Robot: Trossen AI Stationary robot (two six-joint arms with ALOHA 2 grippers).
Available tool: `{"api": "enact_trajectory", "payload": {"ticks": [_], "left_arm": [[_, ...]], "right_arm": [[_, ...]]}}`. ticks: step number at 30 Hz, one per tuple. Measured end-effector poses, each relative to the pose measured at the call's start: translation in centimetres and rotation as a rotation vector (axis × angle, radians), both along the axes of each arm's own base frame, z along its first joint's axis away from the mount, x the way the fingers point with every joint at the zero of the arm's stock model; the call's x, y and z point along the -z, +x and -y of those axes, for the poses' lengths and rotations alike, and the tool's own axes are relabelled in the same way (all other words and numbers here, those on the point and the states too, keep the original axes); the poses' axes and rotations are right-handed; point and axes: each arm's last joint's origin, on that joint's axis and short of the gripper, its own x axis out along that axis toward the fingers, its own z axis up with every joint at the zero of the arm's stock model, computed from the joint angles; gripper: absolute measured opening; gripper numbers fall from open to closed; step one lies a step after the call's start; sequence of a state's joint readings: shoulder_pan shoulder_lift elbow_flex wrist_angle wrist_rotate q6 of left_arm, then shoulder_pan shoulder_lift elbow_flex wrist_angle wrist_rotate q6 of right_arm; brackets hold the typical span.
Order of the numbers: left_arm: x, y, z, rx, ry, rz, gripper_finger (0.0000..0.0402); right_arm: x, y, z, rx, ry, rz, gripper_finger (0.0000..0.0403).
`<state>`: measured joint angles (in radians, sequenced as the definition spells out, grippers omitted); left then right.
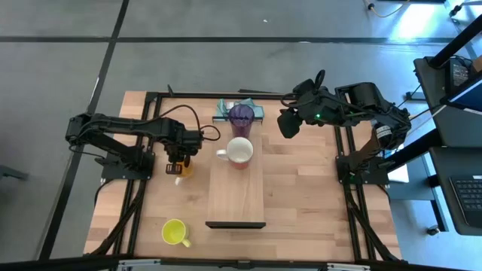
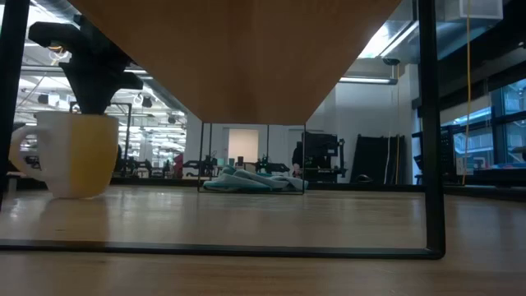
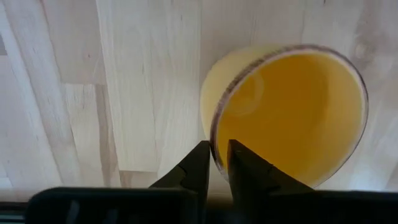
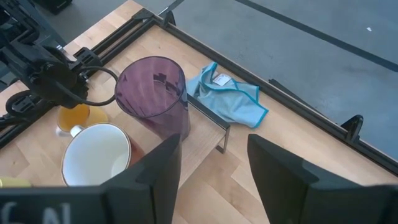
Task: Stack small to large cups/mugs on shelf
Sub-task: Put the yellow cup on the shelf
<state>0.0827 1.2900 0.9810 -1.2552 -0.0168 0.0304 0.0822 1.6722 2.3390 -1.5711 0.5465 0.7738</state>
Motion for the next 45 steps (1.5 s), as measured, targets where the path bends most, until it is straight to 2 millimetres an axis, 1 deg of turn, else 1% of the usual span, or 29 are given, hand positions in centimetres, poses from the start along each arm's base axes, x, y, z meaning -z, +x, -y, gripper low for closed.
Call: {"api": "enact_trajectory", "payload": {"ticks": [6,10,14,17,20,22,26,29,33,37,40,45], "left_arm": [[0.0,0.0,-0.1,-0.004,0.029,-0.002,0.005],[0.0,0.0,-0.3,-0.026,0.092,-0.006,0.0052],[-0.5,-0.5,-0.3,-0.046,0.126,0.013,0.0056],[-1.2,-1.2,-0.5,-0.098,0.131,0.053,0.0055],[-2.3,-2.3,-0.7,-0.23,0.13,0.124,0.0052],[-3.1,-3.3,-0.8,-0.378,0.119,0.186,0.0052],[-4.4,-5.1,-0.7,-0.726,0.07,0.284,0.0051],[-4.7,-5.8,-0.4,-0.892,0.04,0.302,0.0051],[-4.2,-5.9,0.1,-0.998,0.025,0.222,0.0051],[-2.6,-5.3,1.1,-1.008,-0.033,0.143,0.0051],[-1.5,-5.0,1.8,-1.023,-0.049,0.135,0.0051],[-1.1,-4.8,2.5,-1.059,-0.031,0.187,0.0051]], "right_arm": [[0.0,0.0,0.0,-0.006,-0.005,-0.004,0.0186],[0.0,0.0,0.0,-0.012,-0.01,-0.009,0.0186],[0.0,0.0,0.0,-0.013,-0.011,-0.009,0.0186],[0.0,0.0,0.0,-0.013,-0.011,-0.009,0.0186],[0.0,0.0,0.0,-0.014,-0.012,-0.01,0.0186],[0.0,0.0,0.0,-0.015,-0.013,-0.011,0.0186],[0.0,0.0,0.0,-0.017,-0.015,-0.013,0.0186],[0.0,0.0,0.0,-0.025,-0.022,-0.018,0.0186],[0.0,0.0,0.0,-0.03,-0.026,-0.022,0.0186],[0.0,0.0,0.0,-0.03,-0.027,-0.022,0.0186],[0.0,0.0,0.0,-0.03,-0.027,-0.022,0.0186],[0.0,0.0,0.0,-0.035,-0.029,-0.024,0.0186]]}}
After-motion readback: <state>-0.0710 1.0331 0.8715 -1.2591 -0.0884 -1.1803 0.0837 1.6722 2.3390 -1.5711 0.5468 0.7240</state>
